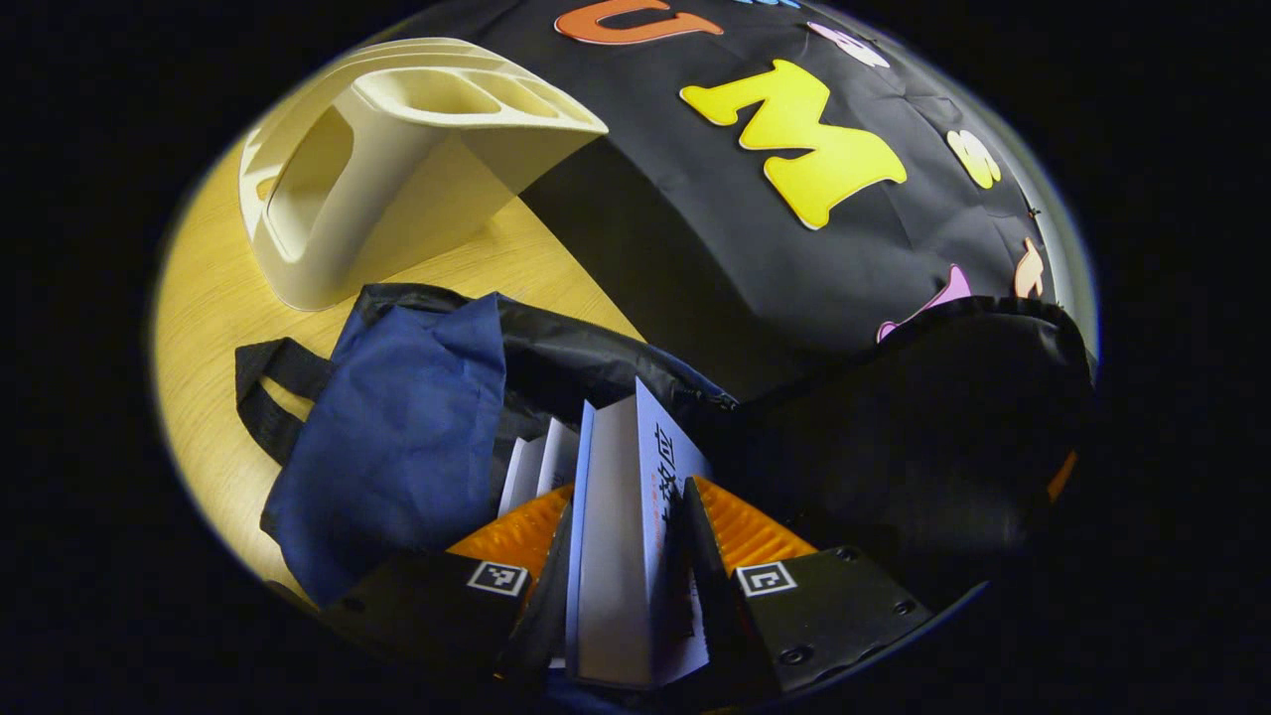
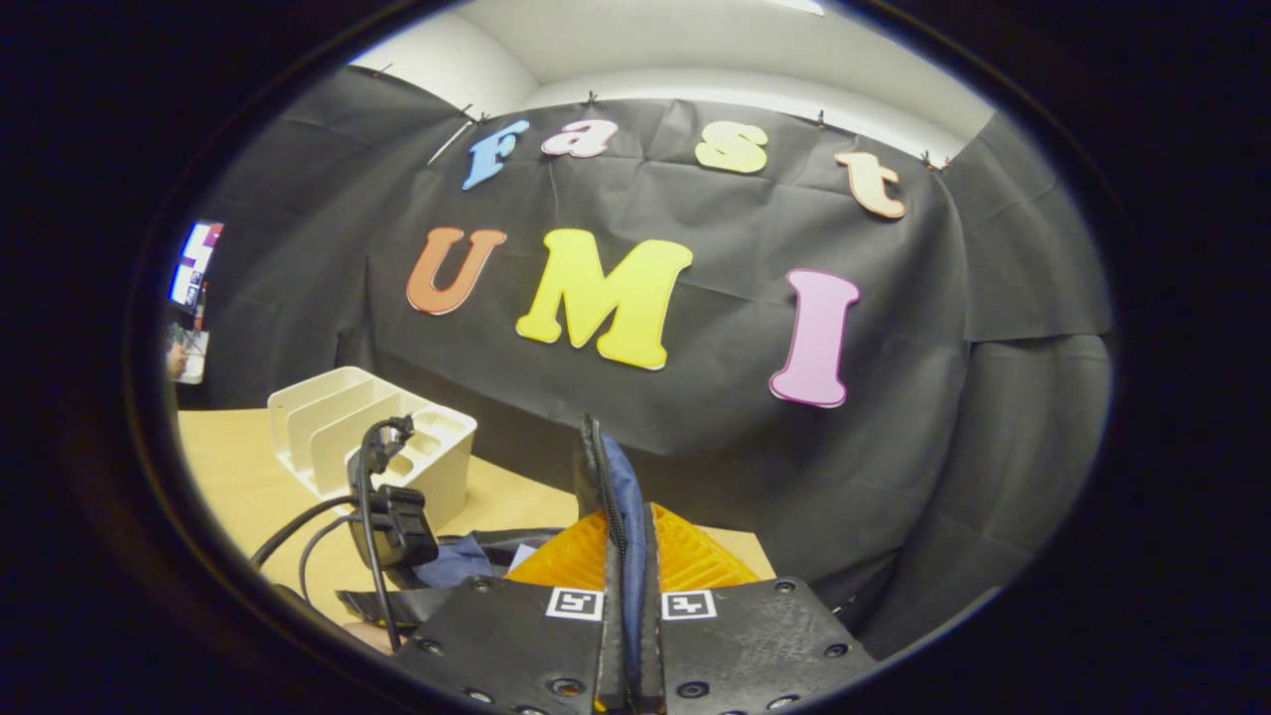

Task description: Open the schoolbag, grab two books from the bookshelf and put them into the schoolbag.

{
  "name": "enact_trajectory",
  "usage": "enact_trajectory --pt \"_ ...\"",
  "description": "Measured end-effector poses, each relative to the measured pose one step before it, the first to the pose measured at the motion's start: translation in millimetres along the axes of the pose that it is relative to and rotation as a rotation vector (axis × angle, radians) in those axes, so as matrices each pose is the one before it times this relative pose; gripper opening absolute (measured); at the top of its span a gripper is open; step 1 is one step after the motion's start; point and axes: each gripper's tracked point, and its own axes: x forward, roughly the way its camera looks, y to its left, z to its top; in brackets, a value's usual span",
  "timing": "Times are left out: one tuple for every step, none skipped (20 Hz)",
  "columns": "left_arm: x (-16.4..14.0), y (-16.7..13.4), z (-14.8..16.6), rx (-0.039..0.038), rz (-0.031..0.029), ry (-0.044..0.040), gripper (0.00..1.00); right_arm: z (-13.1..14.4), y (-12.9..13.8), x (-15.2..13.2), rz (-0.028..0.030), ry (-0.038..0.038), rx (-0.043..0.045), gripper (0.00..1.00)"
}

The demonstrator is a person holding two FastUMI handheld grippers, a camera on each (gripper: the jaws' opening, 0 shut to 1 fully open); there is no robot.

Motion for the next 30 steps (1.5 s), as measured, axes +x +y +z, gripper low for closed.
enact_trajectory --pt "0.74 -1.33 -2.99 0.035 0.00336 0.01319 0.63 -1.88 0.49 0.72 0.00148 0.00077 0.00543 0.05" --pt "0.46 0.3 -3.57 0.03247 0.00734 0.01107 0.65 -1.14 -1.12 0.74 -0.00509 0.0018 0.00276 0.03" --pt "0.44 0.77 -1.13 0.01941 0.00441 0.01269 0.68 -1.77 -0.8 -0.26 -0.00639 0.00468 -0.0027 0.06" --pt "-0.89 0.26 -0.45 0.02641 0.00756 0.00732 0.72 -1.12 -0.85 -0.69 -0.00654 0.00285 -0.00287 0.07" --pt "-3.2 0.3 -0.78 0.02446 0.01072 0.00792 0.76 -2.19 0.09 -1.22 -0.0009 0.00255 -0.00284 0.07" --pt "-2.27 -0.93 -0.88 0.02987 0.00834 0.01178 0.79 -0.69 -0.12 0.3 -0.00459 0.00191 -0.0018 0.07" --pt "-1.75 0.48 0.73 0.02399 -0.00037 0.00586 0.8 -1.89 -1.65 1.32 -0.00904 0.00326 -0.00291 0.07" --pt "-0.93 5.18 5.08 0.02306 0.02379 -0.0096 0.83 -3.75 -1.37 0.57 -0.00889 0.00835 -0.00711 0.07" --pt "-1.12 4.84 3.49 0.01572 0.01171 -0.01115 0.84 -3.56 -1.02 0.27 -0.00823 0.00967 -0.00084 0.07" --pt "-1.16 5.12 2.71 0.01014 0.01516 -0.00329 0.83 -3.46 -0.35 -0.29 -0.00148 0.00973 0.00437 0.07" --pt "-1.5 5.34 -0.36 0.00363 0.00579 0.0068 0.84 -4.55 0.29 0.19 -0.00177 0.00853 0.00374 0.03" --pt "-2.18 5.2 -0.24 0.00041 0.00985 0.00835 0.85 -1.68 -1.31 0.09 -0.00755 0.00519 0.00321 0.07" --pt "-2.38 7.27 0.7 0.0021 0.00978 0.00386 0.85 -2.81 -1.45 0.15 -0.00613 0.00518 0.00204 0.07" --pt "-4.78 7.88 2.12 0.01311 0.0197 -0.00344 0.85 -1.93 -0.84 -0.4 -0.00728 0.00347 0.00312 0.06" --pt "-4.05 7.97 3.09 0.02973 0.01954 -0.01033 0.85 -3.85 -0.29 -0.93 -0.0079 0.00513 0.00317 0.07" --pt "-5.18 6.61 5.48 0.03476 0.01537 -0.02138 0.84 -2.44 0.21 0.04 -0.00702 0.00481 -0.00025 0.06" --pt "-11.28 23.07 -0.92 0.03263 0.02525 -0.02732 0.85 -3.39 0.22 -0.53 -0.01216 0.00446 0.00152 0.08" --pt "-6.73 7.61 6.75 0.02547 0.01585 -0.0236 0.84 -3.07 -0.55 -0.47 -0.01242 0.00441 -0.00036 0.08" --pt "-6.47 7.18 5.05 0.01531 0.00482 -0.01682 0.84 -4.53 2.07 0.06 -0.0065 0.01004 -0.00145 0.08" --pt "-9.91 8.44 7.41 0.01371 0.00452 -0.01898 0.85 -3.48 2.6 -0.56 -0.00427 0.00681 0.0016 0.08" --pt "-8.9 9.64 6.66 0.01462 0.00646 -0.02074 0.84 -2.26 1.32 -1.43 -0.0076 0.0043 0.00014 0.08" --pt "-7.84 10.33 6.74 0.0179 0.00841 -0.02691 0.85 -3.55 1.92 -0.55 -0.01054 0.00633 -0.00391 0.11" --pt "-8.14 10.38 8.9 0.02427 0.00666 -0.03327 0.85 -2.71 2.0 -2.31 -0.00799 0.00536 -0.0049 0.16" --pt "-7.19 12.13 9.91 0.02885 0.00975 -0.03151 0.85 -3.57 2.17 -1.78 -0.00924 0.00592 -0.00318 0.08" --pt "-0.25 -0.04 15.35 0.03184 0.01208 -0.0275 0.85 -2.72 2.04 -2.47 -0.01188 0.00606 -0.00199 0.18" --pt "-7.56 10.7 5.0 0.03211 0.00791 -0.02497 0.85 -2.98 1.3 -2.22 -0.00998 0.00621 0.00306 0.27" --pt "-8.35 10.01 6.49 0.02888 0.00869 -0.02161 0.85 -3.7 2.99 -1.92 -0.00945 0.01292 0.00228 0.41" --pt "-6.27 9.08 6.05 0.02384 0.01065 -0.01877 0.85 -3.69 2.01 -2.31 -0.0072 0.00689 0.00258 0.33" --pt "-5.79 9.81 3.05 0.01968 0.0136 -0.0098 0.84 -2.95 1.79 -4.54 -0.00434 0.00393 0.00491 0.4" --pt "-7.85 7.91 3.11 0.01211 0.00806 -0.00904 0.84 -2.32 1.81 -4.03 -0.00513 0.00498 0.00649 0.41"
